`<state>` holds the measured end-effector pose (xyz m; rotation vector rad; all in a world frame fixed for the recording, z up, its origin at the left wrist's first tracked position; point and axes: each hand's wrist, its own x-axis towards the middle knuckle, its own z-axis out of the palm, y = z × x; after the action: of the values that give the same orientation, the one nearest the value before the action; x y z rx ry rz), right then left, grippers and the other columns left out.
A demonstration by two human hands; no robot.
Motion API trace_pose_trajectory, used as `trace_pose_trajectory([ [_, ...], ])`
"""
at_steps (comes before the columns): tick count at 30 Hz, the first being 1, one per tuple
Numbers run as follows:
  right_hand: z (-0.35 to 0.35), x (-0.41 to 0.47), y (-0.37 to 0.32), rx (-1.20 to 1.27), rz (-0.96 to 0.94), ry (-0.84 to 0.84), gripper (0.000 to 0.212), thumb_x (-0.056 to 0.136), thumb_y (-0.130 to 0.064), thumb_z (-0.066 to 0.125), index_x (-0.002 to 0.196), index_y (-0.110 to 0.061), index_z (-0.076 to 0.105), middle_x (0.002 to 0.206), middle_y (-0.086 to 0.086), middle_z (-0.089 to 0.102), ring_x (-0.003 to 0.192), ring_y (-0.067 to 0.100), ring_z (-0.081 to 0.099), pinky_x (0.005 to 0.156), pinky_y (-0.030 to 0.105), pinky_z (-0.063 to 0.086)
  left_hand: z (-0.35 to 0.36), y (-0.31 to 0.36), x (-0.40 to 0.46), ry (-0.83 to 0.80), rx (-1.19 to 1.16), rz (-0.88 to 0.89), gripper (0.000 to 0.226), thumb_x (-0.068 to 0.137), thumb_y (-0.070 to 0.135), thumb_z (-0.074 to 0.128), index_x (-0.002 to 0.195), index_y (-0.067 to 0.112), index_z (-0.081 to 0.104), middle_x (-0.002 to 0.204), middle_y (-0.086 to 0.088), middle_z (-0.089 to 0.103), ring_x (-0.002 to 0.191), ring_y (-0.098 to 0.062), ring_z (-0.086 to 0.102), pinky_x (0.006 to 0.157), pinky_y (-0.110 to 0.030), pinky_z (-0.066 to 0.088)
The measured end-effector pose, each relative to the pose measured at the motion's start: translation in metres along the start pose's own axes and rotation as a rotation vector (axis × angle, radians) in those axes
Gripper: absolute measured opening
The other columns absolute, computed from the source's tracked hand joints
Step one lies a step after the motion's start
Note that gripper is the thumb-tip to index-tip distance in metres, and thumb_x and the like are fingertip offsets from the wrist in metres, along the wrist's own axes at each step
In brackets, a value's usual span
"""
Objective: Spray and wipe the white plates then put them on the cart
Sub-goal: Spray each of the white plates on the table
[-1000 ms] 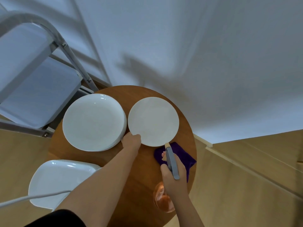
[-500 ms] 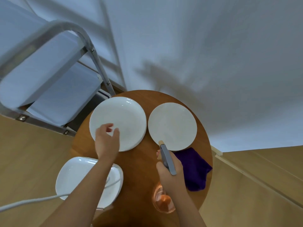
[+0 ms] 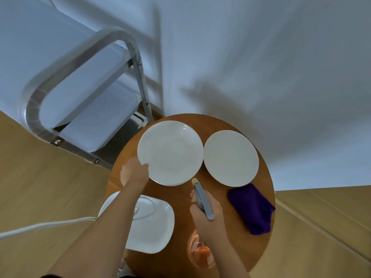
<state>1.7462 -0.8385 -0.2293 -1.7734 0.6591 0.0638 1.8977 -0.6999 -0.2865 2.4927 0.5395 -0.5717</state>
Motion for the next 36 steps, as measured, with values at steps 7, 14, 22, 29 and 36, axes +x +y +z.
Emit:
trace_pose_trajectory([
  [7, 0.023, -0.003, -0.001, -0.028, -0.025, 0.005, 0.033, 0.081, 0.006, 0.057, 0.07, -0.024, 0.05, 0.056, -0.006, 0.043, 0.051, 0.0, 0.044, 0.05, 0.008, 0.04, -0.007, 0.007, 0.005, -0.014, 0.071, 0.062, 0.033, 0.095, 0.019, 0.059, 0.124, 0.006, 0.052, 0.099, -0.01, 0.06, 0.071, -0.015, 0.052, 0.062, -0.023, 0.043],
  [14, 0.03, -0.005, 0.0, -0.007, -0.034, 0.014, 0.032, 0.082, 0.005, 0.056, 0.068, -0.023, 0.048, 0.055, -0.016, 0.049, 0.051, 0.0, 0.044, 0.049, 0.008, 0.039, -0.009, 0.011, 0.014, -0.042, 0.013, 0.012, 0.064, 0.092, 0.01, 0.061, 0.145, 0.006, 0.025, 0.102, -0.01, 0.051, 0.076, -0.018, 0.054, 0.049, -0.019, 0.039],
  [22, 0.034, 0.003, -0.002, -0.015, -0.041, -0.012, 0.03, 0.082, 0.003, 0.055, 0.069, -0.023, 0.048, 0.055, -0.017, 0.047, 0.05, 0.0, 0.043, 0.051, 0.008, 0.039, -0.012, 0.008, 0.025, -0.209, 0.107, 0.056, 0.012, 0.094, 0.007, 0.056, 0.105, 0.006, 0.06, 0.085, -0.007, 0.057, 0.066, -0.016, 0.054, 0.048, -0.016, 0.041],
  [29, 0.036, 0.012, -0.005, -0.042, -0.071, 0.003, 0.031, 0.084, 0.0, 0.056, 0.07, -0.027, 0.048, 0.054, -0.016, 0.047, 0.052, -0.003, 0.046, 0.051, 0.005, 0.038, -0.008, 0.008, 0.023, -0.156, -0.015, 0.015, 0.041, 0.093, 0.011, 0.058, 0.132, 0.008, 0.046, 0.107, -0.012, 0.06, 0.075, -0.022, 0.06, 0.049, -0.018, 0.045],
  [36, 0.035, 0.011, -0.004, -0.038, -0.077, 0.022, 0.033, 0.083, 0.002, 0.056, 0.067, -0.025, 0.047, 0.051, -0.017, 0.045, 0.05, -0.002, 0.044, 0.049, 0.006, 0.038, -0.017, 0.012, 0.023, -0.087, -0.153, 0.036, 0.062, 0.095, 0.011, 0.056, 0.146, 0.008, 0.021, 0.095, -0.005, 0.048, 0.062, -0.015, 0.048, 0.042, -0.015, 0.034],
])
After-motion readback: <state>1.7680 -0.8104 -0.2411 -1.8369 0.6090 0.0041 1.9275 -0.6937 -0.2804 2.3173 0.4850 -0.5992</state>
